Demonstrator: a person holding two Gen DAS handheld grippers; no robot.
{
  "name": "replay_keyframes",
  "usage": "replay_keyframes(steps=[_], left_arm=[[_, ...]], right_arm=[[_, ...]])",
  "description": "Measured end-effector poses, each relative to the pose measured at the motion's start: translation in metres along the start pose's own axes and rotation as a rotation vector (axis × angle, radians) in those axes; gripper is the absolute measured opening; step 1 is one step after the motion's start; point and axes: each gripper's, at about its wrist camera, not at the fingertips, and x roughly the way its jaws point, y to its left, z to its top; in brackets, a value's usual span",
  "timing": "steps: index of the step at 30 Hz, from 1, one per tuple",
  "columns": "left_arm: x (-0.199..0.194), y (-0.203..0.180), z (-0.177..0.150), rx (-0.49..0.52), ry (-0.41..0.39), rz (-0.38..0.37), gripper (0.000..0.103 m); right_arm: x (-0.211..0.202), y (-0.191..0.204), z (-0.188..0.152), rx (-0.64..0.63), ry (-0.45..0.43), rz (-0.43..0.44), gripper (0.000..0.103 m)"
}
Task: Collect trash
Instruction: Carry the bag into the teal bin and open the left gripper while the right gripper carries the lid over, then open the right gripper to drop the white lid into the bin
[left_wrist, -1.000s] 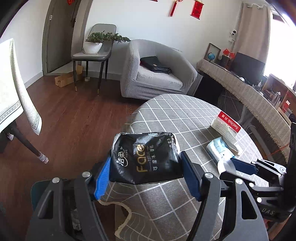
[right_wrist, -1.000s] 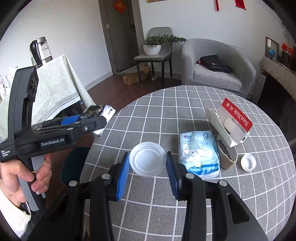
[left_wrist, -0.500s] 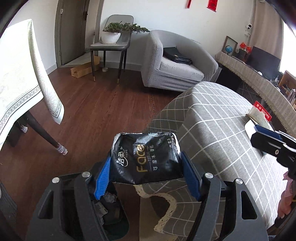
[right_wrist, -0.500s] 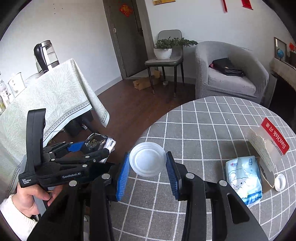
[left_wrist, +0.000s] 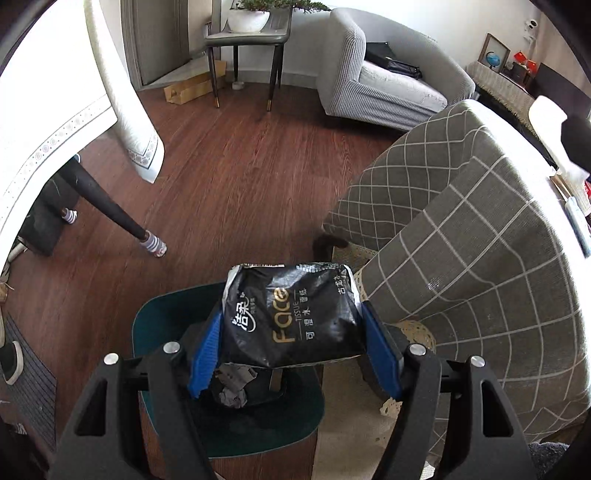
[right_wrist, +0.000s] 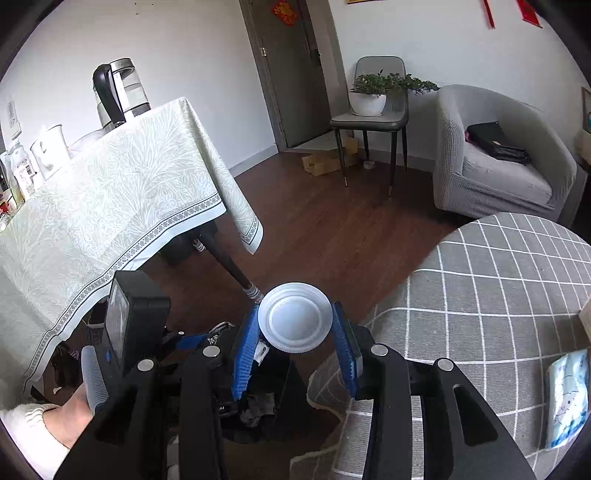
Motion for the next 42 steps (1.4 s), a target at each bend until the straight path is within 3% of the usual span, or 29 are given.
replay_keyframes(steps=[15,21,24,27,34,42], left_arm=[[0.033,0.044,-0.039,-0.015,0.169,0.071,0.076],[0.032,0.065,-0.051,-0.009,0.189,0.035,0.085],[0.023,0.075,-0.051,-0.021,0.169,0.025,0.084],[0.009,0.084,-0.048,-0.045,0.127,0.007,0.076],[-0.034,0.093,-0.033,-0.045,-0.008,0.013,0.067],[-0.066,0.097,-0.021,-0.03,-0.111,0.026,0.055]], right_arm=[[0.076,0.04,0.0,-0.022,0.132,0.06,0.04],[0.106,0.049,-0.014,-0.039,0.209,0.048,0.04],[0.121,0.052,-0.02,-0.035,0.243,0.048,0.04],[0.137,0.058,-0.027,-0.03,0.28,0.056,0.04],[0.172,0.075,-0.045,-0.05,0.351,0.056,0.04],[0.203,0.092,-0.061,-0.059,0.415,0.063,0.04]])
